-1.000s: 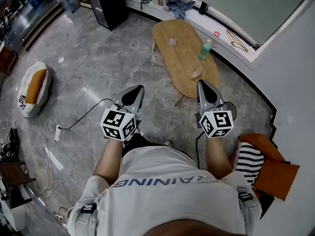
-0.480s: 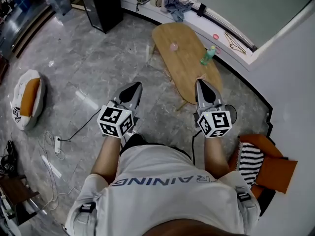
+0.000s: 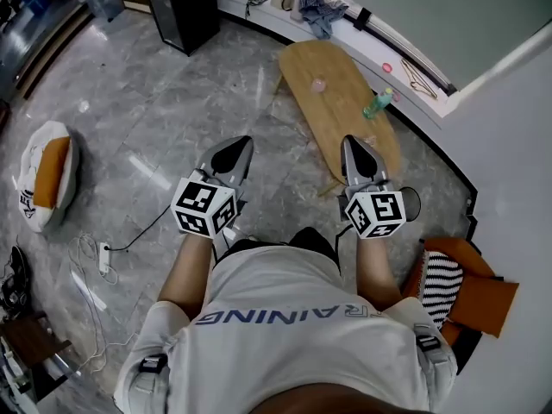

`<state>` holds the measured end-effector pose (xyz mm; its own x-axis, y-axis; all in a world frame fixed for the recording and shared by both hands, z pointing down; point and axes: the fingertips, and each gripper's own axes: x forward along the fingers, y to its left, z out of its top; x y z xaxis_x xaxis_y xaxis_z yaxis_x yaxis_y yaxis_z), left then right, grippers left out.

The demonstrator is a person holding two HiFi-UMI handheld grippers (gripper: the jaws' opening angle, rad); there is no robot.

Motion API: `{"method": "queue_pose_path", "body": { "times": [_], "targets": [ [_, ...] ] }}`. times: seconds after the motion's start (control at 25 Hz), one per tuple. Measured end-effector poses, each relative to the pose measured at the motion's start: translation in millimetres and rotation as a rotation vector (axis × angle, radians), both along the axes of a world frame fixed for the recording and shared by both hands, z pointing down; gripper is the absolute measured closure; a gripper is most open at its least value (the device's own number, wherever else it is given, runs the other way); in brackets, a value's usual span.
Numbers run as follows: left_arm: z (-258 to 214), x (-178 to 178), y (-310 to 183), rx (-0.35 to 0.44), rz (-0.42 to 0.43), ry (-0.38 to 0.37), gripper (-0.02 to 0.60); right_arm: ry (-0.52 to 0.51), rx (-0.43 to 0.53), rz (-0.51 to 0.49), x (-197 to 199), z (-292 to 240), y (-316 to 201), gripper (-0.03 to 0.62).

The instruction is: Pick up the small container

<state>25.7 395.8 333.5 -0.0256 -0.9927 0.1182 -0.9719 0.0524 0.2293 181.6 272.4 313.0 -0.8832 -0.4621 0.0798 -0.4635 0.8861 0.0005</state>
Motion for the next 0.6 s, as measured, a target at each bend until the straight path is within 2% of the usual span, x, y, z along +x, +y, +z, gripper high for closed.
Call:
{"method": "queue_pose_path", "body": {
  "times": [0.12, 0.32, 0.6],
  "targets": [
    [2.3, -17.7, 6.9, -0.006, -0.028, -0.018, 0.581, 0.017, 0.009, -0.028, -22.5, -1.1, 1.3, 0.577],
    [11.4, -43.9, 2.5, -0.019, -0.05, 0.009, 0.581, 0.018, -0.005, -0.062, -59.3, 0.3, -10.5, 0.577],
    [14.8, -81.8, -25.8, -0.033, -0.095, 0.008, 0.581, 0.006, -0.009, -0.115, -104.9, 7.7, -42.8, 0.577]
  ]
}}
